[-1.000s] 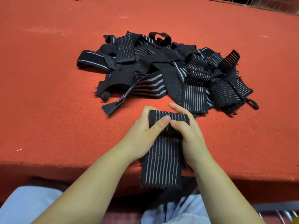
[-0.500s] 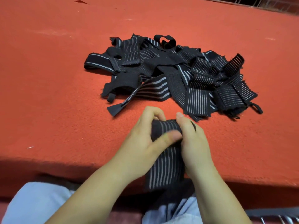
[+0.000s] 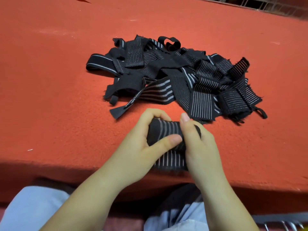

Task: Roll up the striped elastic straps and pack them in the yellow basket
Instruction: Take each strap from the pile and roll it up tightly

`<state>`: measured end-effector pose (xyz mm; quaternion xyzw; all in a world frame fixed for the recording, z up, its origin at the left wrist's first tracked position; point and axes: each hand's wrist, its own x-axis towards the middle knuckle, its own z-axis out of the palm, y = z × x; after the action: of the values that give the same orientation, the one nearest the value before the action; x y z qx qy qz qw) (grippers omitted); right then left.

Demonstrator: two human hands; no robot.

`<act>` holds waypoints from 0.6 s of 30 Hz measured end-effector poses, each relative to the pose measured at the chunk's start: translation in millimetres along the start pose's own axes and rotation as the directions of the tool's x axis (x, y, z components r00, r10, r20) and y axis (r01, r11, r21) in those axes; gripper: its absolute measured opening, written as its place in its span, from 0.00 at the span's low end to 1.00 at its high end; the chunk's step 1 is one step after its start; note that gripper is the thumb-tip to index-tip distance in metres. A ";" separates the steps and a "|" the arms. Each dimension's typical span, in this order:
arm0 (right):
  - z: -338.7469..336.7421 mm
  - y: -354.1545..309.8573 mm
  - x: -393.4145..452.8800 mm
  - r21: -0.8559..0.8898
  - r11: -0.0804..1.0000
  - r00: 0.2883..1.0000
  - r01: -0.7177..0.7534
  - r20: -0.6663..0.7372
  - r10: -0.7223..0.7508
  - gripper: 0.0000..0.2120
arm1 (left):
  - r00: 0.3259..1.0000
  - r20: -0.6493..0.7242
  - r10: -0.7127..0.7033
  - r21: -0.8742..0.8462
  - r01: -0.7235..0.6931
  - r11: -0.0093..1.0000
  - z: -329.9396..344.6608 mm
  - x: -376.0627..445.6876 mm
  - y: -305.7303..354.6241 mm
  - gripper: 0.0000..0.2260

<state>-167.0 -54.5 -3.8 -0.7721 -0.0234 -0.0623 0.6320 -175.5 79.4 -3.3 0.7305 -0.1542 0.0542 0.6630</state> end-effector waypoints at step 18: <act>9.6 0.2 -17.8 -0.052 0.961 0.950 0.272 -0.147 -0.277 0.08 | 0.958 -0.025 -0.284 -0.150 0.277 0.949 6.5 -3.6 2.5 0.15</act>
<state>-183.9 -44.4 -8.1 -0.7640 -0.0809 -0.2090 0.6050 -180.5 73.3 -2.6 0.6935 -0.0370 -0.0351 0.7186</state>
